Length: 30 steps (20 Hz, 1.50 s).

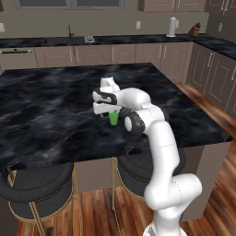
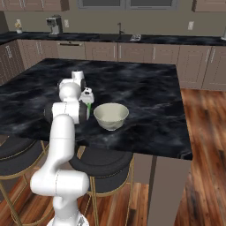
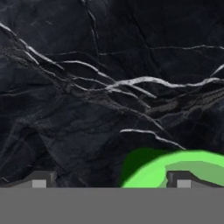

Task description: Place the cup inside the bowl on the dining table and move the bowl to any counter.

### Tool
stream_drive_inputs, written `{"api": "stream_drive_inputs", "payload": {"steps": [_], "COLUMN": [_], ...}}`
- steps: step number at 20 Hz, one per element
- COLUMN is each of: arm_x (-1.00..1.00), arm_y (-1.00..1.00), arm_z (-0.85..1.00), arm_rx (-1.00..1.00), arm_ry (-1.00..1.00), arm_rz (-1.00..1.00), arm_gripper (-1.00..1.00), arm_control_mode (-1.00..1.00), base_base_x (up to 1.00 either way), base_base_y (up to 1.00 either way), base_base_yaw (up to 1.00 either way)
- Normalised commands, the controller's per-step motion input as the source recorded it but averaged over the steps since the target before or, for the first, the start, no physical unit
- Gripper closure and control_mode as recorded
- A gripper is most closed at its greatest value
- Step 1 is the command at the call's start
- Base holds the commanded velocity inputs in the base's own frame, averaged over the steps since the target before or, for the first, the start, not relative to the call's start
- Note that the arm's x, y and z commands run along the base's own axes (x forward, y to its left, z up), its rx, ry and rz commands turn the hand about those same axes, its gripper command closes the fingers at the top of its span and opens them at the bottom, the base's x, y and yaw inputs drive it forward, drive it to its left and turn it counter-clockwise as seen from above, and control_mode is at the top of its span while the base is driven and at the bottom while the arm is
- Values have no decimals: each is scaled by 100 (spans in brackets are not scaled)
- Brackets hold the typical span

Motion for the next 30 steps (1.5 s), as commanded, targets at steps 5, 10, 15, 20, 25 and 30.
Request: {"api": "stream_drive_inputs", "payload": {"steps": [5, 10, 15, 20, 25, 30], "arm_x": [0, 0, 0, 0, 0, -6], "arm_y": [0, 0, 0, 0, 0, 0], "arm_z": [0, 0, 0, 0, 12, 30], "arm_rx": [0, 0, 0, 0, 0, 0], "arm_ry": [0, 0, 0, 0, 0, 0], "arm_rz": [0, 0, 0, 0, 0, 0], "arm_gripper": [-100, 100, 100, 100, 100, 100], "arm_control_mode": [-100, -100, -100, -100, -100, -100], "base_base_x": [0, 0, 0, 0, 0, 0], "base_base_y": [0, 0, 0, 0, 0, 0], "base_base_yaw": [0, 0, 0, 0, 0, 0]}}
